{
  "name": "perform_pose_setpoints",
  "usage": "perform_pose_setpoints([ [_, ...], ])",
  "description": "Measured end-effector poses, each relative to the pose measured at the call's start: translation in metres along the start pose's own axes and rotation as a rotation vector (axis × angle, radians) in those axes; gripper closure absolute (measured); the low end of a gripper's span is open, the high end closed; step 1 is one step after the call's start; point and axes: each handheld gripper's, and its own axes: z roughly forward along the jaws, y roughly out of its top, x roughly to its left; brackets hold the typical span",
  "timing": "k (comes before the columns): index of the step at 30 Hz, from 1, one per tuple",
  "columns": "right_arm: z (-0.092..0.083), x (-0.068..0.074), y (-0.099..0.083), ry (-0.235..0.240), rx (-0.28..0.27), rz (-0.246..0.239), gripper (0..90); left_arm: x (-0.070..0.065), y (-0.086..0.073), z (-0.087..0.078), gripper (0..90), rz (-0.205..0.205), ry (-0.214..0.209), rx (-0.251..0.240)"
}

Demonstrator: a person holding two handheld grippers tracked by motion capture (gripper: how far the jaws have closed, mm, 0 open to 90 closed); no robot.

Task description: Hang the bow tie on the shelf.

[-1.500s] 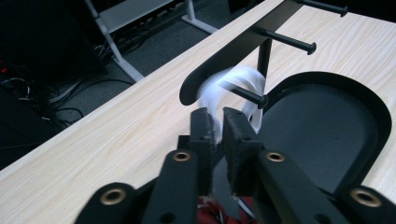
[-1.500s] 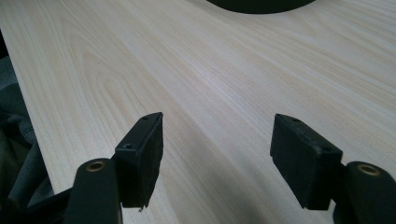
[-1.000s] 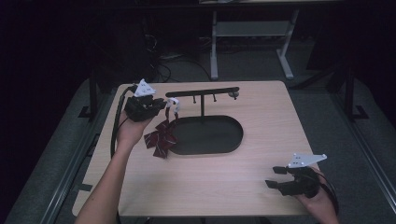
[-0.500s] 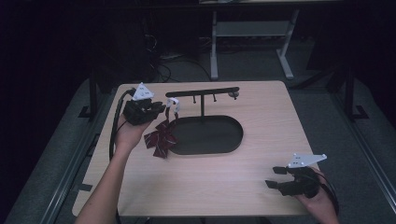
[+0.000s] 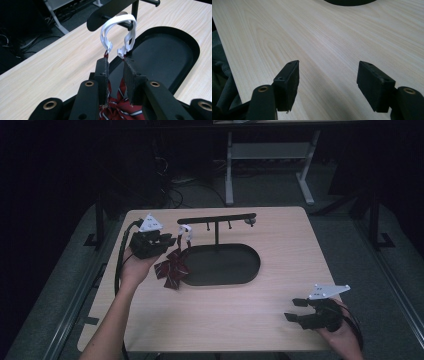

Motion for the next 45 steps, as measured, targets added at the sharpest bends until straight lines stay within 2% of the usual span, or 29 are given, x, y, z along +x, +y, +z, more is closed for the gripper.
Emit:
perform_pose_setpoints([
  [4, 0.0, -0.001, 0.0, -0.001, -0.003, 0.001, 34.0, 0.001, -0.003, -0.001, 73.1, 0.006, -0.003, 0.006],
  [5, 0.0, -0.001, 0.0, -0.001, -0.005, 0.005, 34.0, 0.0, -0.004, -0.001, 72.8, -0.008, -0.004, 0.004],
  [12, -0.001, -0.001, -0.001, -0.005, -0.006, 0.009, 34.0, 0.001, -0.01, -0.006, 70.3, -0.017, -0.006, 0.008],
  [23, -0.001, -0.002, -0.001, -0.006, -0.001, 0.017, 34.0, -0.002, -0.019, -0.009, 67.6, -0.008, -0.011, 0.023],
  [35, -0.001, -0.003, -0.001, -0.008, -0.007, 0.014, 34.0, -0.004, -0.03, -0.013, 64.3, -0.044, -0.034, 0.03],
  [45, -0.002, -0.003, -0.001, -0.009, -0.012, 0.018, 34.0, -0.008, -0.04, -0.017, 60.6, -0.058, -0.042, 0.043],
])
